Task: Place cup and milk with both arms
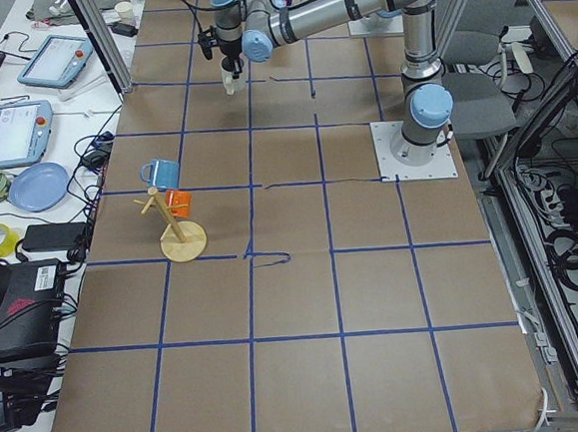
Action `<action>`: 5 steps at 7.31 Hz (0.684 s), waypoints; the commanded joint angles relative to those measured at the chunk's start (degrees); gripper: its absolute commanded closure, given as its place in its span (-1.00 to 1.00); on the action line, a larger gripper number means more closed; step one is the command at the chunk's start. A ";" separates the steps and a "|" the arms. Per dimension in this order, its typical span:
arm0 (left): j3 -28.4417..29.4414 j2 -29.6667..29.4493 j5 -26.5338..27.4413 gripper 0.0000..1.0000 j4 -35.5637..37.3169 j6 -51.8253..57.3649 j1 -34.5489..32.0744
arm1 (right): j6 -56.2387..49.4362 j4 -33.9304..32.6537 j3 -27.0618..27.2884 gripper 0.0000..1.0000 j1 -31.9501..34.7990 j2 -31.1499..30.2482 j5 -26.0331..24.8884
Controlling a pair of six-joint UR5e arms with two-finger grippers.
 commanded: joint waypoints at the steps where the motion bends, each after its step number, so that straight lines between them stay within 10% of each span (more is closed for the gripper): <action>1: 3.13 -5.97 2.42 0.81 2.01 -3.74 -6.00 | -0.03 0.00 0.07 -1.00 -0.02 0.00 -0.03; 4: 2.61 -8.11 5.78 0.69 3.09 -3.49 -8.22 | -0.03 0.17 0.16 -1.00 -0.02 0.09 -0.03; 5: 2.26 -7.94 5.70 0.26 2.65 -3.31 -8.31 | -0.38 0.52 0.33 -1.00 -0.10 0.52 -0.03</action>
